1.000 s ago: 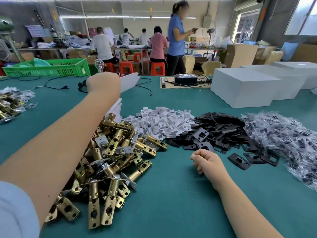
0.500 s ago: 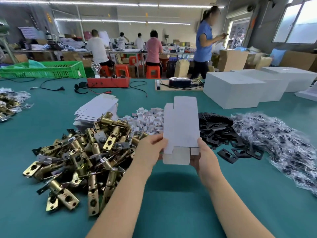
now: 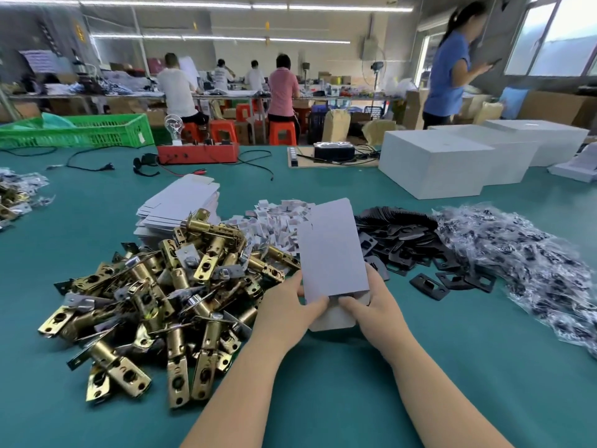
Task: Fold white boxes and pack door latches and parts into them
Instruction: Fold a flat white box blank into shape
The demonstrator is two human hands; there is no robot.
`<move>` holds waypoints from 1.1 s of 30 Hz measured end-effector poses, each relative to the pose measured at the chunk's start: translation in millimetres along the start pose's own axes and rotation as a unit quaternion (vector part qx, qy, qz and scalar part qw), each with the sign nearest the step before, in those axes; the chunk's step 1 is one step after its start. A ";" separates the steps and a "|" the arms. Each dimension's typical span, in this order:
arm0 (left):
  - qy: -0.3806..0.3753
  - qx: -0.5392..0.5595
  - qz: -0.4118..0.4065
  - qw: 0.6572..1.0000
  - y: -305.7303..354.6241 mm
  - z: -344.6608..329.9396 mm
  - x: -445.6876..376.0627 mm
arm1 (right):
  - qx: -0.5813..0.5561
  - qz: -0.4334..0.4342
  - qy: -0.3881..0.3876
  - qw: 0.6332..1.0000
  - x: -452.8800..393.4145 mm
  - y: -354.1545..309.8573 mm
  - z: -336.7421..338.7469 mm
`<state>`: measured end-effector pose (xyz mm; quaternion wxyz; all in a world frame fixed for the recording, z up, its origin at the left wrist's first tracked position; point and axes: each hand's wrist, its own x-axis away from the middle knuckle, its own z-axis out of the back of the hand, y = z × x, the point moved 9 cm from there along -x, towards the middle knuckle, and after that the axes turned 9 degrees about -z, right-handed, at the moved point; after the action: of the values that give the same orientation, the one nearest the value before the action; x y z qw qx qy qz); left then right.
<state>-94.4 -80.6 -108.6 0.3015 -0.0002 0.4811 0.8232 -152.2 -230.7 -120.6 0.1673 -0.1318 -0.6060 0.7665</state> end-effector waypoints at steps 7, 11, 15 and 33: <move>-0.008 0.082 0.002 0.997 2.3 -1.9 0.3 | -0.009 -0.009 0.023 1.000 -1.9 1.0 2.2; -0.025 0.148 -0.003 0.989 7.1 -6.7 1.6 | 0.086 -0.016 0.066 0.994 -0.8 3.8 10.4; -0.024 0.221 0.012 0.975 11.0 -17.8 3.6 | 0.183 -0.023 0.084 0.979 -3.0 5.1 13.9; 0.023 0.191 0.071 0.979 -8.6 -9.5 -0.7 | 0.168 0.086 -0.029 0.982 11.7 -18.2 -12.3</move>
<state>-92.3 -85.4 -120.3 0.2257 0.0723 0.6351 0.7352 -156.2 -211.1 -105.8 0.1026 -0.1308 -0.4599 0.8722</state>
